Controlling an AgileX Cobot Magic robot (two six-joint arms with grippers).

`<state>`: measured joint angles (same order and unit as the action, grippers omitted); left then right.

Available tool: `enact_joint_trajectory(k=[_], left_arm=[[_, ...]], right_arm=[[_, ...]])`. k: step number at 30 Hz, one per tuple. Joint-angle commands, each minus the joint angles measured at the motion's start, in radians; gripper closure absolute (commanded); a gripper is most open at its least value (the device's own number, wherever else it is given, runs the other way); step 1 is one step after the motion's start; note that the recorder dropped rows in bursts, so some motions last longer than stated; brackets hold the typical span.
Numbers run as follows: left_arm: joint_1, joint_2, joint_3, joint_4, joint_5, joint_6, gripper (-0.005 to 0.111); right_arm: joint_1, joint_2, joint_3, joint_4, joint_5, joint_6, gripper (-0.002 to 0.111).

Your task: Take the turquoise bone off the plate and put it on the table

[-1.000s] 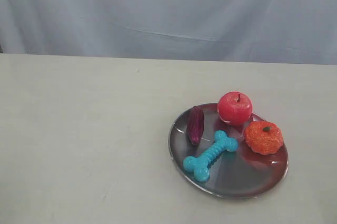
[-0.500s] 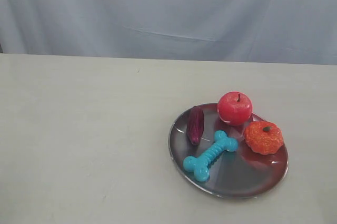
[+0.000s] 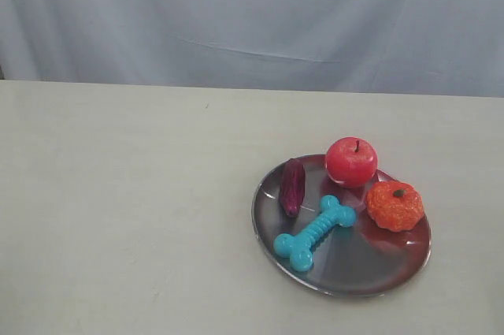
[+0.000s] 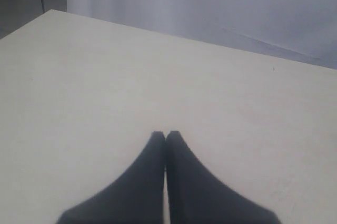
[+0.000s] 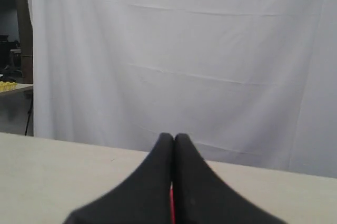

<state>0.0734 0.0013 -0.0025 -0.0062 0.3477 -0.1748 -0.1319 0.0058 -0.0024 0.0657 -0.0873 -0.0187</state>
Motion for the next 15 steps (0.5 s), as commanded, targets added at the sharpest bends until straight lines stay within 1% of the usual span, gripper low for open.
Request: enact_joint_trajectory(k=[1,5,8,11,15], left_arm=[[0.004,-0.001,0.003,0.006,-0.005,-0.002,0.107],[0.004,-0.001,0.003,0.006,-0.005,-0.002,0.107],[0.004,-0.001,0.003,0.006,-0.005,-0.002,0.107],[0.004,-0.001,0.003,0.006,-0.005,-0.002,0.107],[0.004,-0.001,0.003,0.006,-0.005,-0.002,0.107]], right_arm=[[-0.006,-0.006,0.002,0.004,-0.041,0.012,0.108],[-0.006,-0.006,0.002,0.016,-0.034,0.052,0.108],[-0.006,-0.006,-0.039,0.016,0.027,0.058,0.109],[-0.006,0.004,-0.149,0.016,0.165,0.075,0.109],[-0.006,0.138,-0.363,0.016,0.445,0.075,0.109]])
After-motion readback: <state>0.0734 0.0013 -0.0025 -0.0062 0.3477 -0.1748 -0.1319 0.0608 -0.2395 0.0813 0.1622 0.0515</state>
